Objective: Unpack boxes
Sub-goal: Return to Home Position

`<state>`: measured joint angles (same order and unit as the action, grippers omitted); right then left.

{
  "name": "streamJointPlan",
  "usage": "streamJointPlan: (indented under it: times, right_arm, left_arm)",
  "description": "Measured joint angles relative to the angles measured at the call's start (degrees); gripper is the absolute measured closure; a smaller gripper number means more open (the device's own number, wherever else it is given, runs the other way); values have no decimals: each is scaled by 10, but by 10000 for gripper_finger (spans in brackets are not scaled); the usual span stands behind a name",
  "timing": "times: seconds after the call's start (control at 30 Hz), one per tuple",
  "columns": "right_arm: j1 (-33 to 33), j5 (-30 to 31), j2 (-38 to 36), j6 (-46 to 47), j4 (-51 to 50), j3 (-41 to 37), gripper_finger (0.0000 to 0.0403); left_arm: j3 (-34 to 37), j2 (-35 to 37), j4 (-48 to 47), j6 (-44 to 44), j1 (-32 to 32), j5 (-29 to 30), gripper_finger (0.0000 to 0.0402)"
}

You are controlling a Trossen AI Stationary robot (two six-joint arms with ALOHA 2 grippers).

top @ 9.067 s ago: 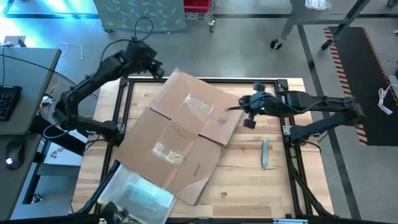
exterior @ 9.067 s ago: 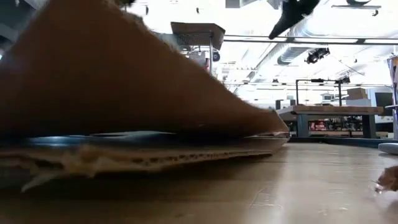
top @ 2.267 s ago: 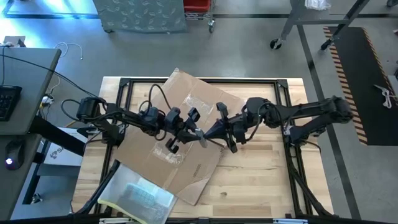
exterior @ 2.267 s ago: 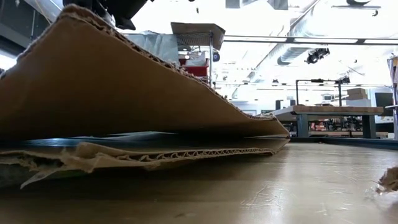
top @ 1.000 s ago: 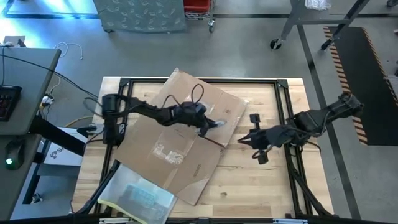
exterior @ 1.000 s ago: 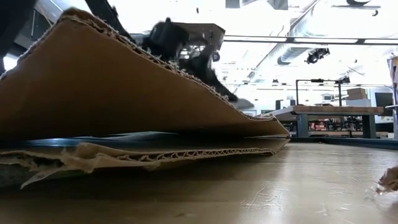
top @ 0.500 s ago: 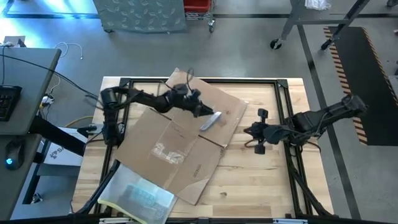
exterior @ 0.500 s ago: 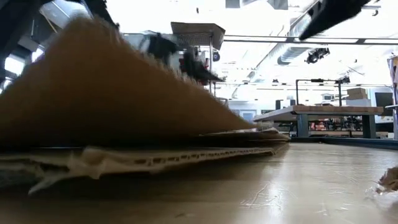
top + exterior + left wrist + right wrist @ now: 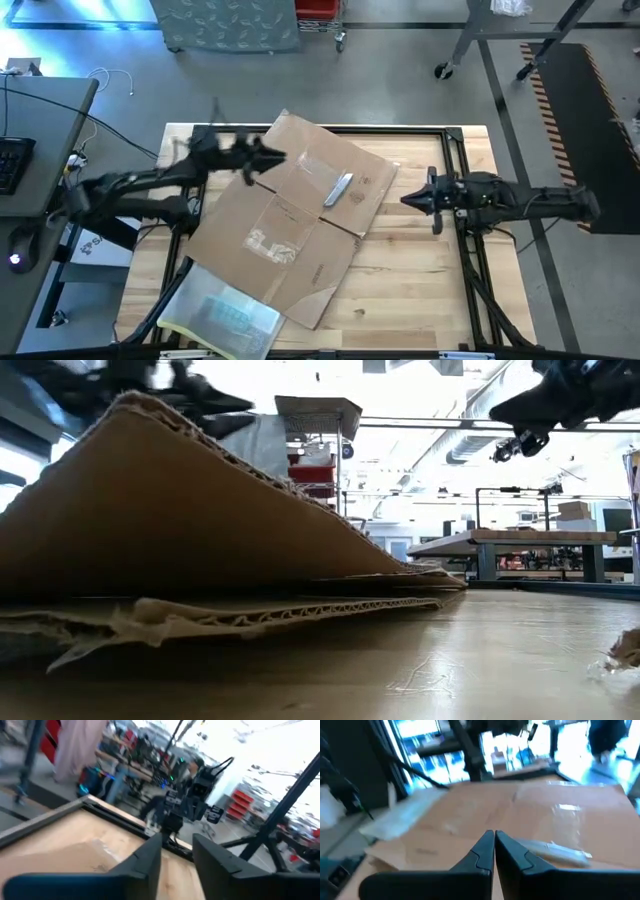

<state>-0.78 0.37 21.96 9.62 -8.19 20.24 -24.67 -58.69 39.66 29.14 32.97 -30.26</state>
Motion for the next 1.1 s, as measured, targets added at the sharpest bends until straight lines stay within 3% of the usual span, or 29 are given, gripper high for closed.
streamJointPlan:
  times: [0.17,0.37,0.53,0.7,0.8,0.93,1.03,1.1]
  right_arm:
    - [-24,-13,-64,12,59,-60,403]
    - [-34,-71,-103,63,213,-144,403]
    - [-34,-75,-109,83,301,-195,403]
    - [-34,-73,-108,69,303,-197,403]
    - [-34,-73,-108,52,314,-197,403]
    - [-34,-73,-108,30,320,-197,403]
    - [-34,-75,-108,28,320,-197,403]
    - [-34,-81,-108,28,321,-197,403]
  left_arm:
    - [114,160,-14,-17,14,32,387]
    - [188,287,-48,-37,-11,122,398]
    - [206,309,-59,-89,-113,226,401]
    - [218,307,-52,-172,-244,363,401]
    - [240,307,-32,-209,-303,415,401]
    - [240,314,-42,-224,-328,423,401]
    - [240,328,-39,-237,-308,408,402]
    - [240,342,-42,-232,-276,369,402]
